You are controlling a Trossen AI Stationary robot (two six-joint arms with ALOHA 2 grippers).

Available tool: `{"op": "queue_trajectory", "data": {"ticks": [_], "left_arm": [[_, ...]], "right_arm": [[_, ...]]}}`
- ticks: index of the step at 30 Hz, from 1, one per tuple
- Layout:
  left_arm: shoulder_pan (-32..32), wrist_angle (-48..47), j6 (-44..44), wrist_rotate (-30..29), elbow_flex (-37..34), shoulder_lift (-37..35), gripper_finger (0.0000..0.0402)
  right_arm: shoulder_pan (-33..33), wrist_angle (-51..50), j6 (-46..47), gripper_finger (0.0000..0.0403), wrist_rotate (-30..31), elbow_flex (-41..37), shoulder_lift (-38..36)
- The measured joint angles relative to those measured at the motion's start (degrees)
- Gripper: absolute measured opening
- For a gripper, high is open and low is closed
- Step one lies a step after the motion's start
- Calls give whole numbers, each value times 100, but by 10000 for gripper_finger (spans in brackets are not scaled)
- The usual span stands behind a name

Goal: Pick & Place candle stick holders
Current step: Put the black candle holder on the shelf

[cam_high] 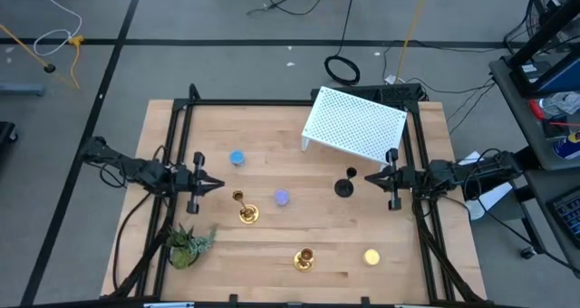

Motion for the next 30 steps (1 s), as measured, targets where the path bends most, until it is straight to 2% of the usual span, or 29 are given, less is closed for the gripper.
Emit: {"op": "queue_trajectory", "data": {"ticks": [11,16,20,23,26,30], "left_arm": [[0,94,-333,2,0,0,28],[0,86,-260,-2,0,0,28],[0,88,-301,-2,0,0,28],[-2,90,-302,-2,0,0,28],[-1,90,-316,-2,2,-1,28],[0,149,-304,-17,2,0,28]], "right_arm": [[1,545,135,9,0,2,-1],[0,875,-569,9,-6,2,-4],[-2,712,-368,12,34,2,53],[-2,608,9,33,5,2,232],[-2,557,260,70,64,7,522],[-2,611,674,131,728,7,994]]}}
